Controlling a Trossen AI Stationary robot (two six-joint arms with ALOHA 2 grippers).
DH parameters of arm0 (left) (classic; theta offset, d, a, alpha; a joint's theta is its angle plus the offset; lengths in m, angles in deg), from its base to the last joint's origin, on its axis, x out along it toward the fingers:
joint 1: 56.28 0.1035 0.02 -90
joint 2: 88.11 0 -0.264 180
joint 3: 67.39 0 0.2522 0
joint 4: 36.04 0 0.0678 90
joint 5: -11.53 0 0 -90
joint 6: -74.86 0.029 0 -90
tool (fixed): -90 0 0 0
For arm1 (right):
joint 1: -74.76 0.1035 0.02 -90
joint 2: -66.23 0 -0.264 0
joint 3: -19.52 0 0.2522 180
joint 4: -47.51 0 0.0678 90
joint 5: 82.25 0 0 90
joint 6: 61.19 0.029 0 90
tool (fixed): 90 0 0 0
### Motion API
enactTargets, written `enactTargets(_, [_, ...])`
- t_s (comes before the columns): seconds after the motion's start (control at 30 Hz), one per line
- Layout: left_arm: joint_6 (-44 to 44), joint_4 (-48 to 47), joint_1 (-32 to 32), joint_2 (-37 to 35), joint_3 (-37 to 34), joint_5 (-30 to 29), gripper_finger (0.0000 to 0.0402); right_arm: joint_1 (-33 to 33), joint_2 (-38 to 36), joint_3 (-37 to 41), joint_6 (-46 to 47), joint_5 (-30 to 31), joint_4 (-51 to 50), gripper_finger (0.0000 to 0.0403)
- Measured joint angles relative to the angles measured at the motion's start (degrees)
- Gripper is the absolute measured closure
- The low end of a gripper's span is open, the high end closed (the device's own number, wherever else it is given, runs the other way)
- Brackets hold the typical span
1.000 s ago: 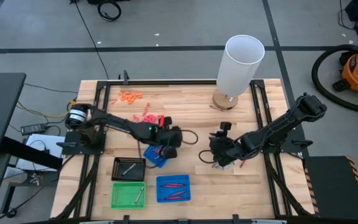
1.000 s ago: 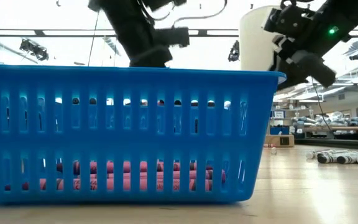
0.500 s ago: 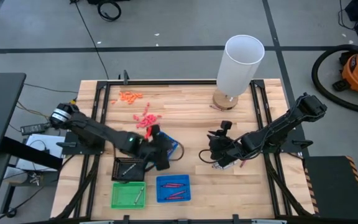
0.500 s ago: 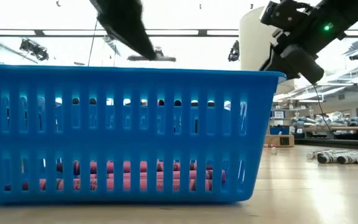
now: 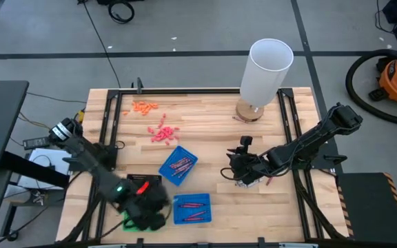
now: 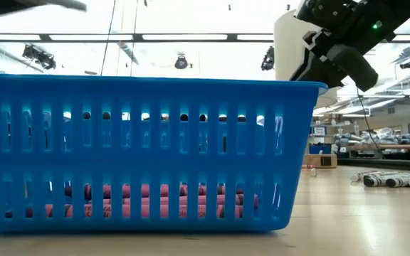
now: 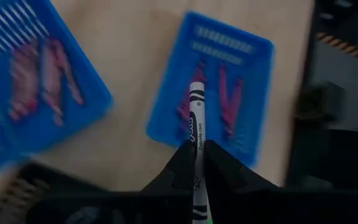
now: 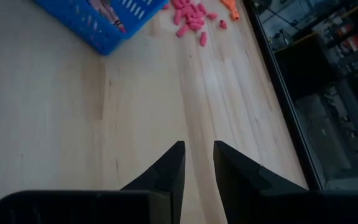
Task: Sort crayons
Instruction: Put the white crayon into the green bin
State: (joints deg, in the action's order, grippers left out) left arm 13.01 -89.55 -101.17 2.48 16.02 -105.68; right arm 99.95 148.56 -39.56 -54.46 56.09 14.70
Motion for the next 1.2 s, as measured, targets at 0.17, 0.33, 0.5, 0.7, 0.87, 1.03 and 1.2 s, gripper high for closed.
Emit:
enactTargets(0.17, [-12.8, 0.1, -7.3, 0.2, 0.0, -0.5, 0.0383, 0.0, 0.0, 0.0, -3.5, -1.3, 2.0, 0.031])
enactTargets(0.33, [-21.3, -0.1, -13.7, 1.6, -1.3, -6.4, 0.0383, 0.3, 0.0, 0.0, -5.0, -3.7, 3.5, 0.031])
enactTargets(0.5, [-28.7, -0.3, -17.3, 4.7, -4.0, -7.4, 0.0383, 1.4, 0.0, 0.0, -5.5, -3.7, 3.7, 0.031])
enactTargets(0.7, [-32.7, -1.2, -18.1, 7.0, -6.7, -6.5, 0.0383, 1.8, 0.0, 0.0, -5.9, -3.6, 4.0, 0.031])
enactTargets(0.87, [-36.7, -0.4, -18.3, 7.1, -8.7, -3.5, 0.0383, 1.8, 0.0, 0.0, -5.9, -3.6, 4.0, 0.031])
enactTargets(1.03, [-40.9, -0.7, -18.7, 7.1, -10.5, -3.1, 0.0363, 1.8, 0.0, 0.0, -5.9, -3.6, 4.0, 0.031])
enactTargets(1.2, [-40.6, -0.7, -18.7, 7.1, -10.5, -3.1, 0.032, 1.8, 0.0, 0.0, -5.9, -3.5, 4.1, 0.031])
